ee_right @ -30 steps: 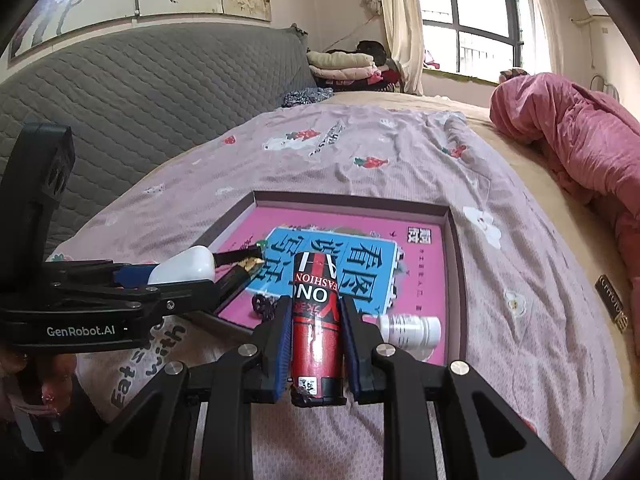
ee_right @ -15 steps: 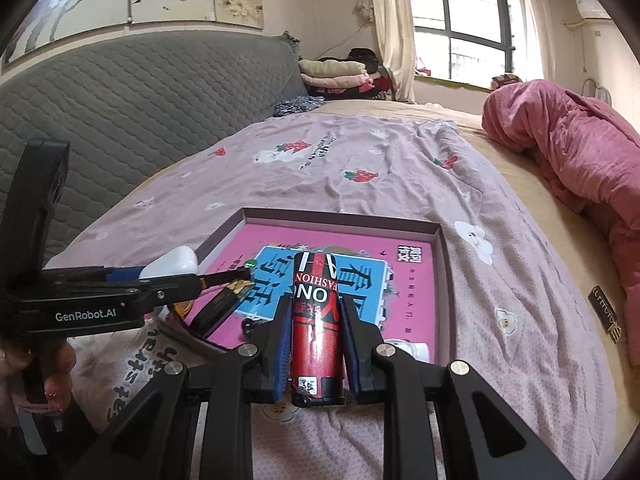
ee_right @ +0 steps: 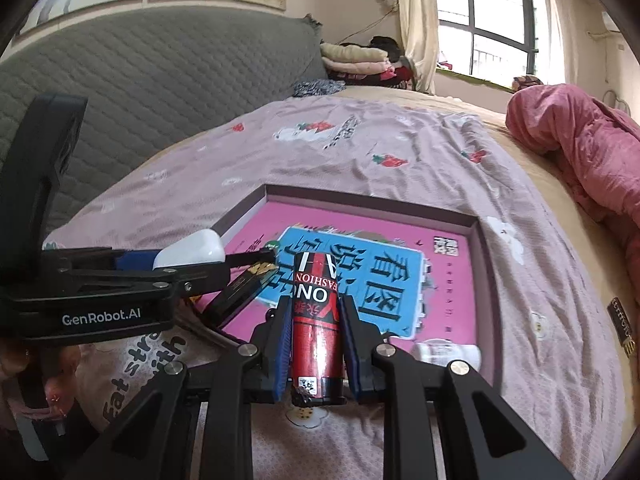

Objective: Organize rigid objects
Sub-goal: 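Lift the earbud case with the left gripper while the right gripper carries the lighter toward the tray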

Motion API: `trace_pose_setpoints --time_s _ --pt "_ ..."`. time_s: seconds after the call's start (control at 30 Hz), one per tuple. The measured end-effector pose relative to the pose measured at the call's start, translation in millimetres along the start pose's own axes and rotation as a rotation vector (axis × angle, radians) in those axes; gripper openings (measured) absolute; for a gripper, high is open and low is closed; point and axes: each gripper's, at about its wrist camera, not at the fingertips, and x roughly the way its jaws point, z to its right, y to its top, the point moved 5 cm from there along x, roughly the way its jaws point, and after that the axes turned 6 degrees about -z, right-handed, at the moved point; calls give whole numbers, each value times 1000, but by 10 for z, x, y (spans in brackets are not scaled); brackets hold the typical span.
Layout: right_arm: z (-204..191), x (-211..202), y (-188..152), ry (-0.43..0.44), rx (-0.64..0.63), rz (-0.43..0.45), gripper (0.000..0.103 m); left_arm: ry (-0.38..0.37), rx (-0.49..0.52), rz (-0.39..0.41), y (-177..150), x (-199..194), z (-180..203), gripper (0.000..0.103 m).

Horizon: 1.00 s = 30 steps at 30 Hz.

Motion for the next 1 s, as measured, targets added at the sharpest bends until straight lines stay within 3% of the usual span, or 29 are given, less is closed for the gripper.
trace_pose_setpoints --time_s 0.27,1.0 --pt "-115 230 -29 4 -32 -58 23 6 11 -11 9 93 -20 61" --pt "-153 495 -69 -21 -97 -119 23 16 55 -41 6 280 91 61"
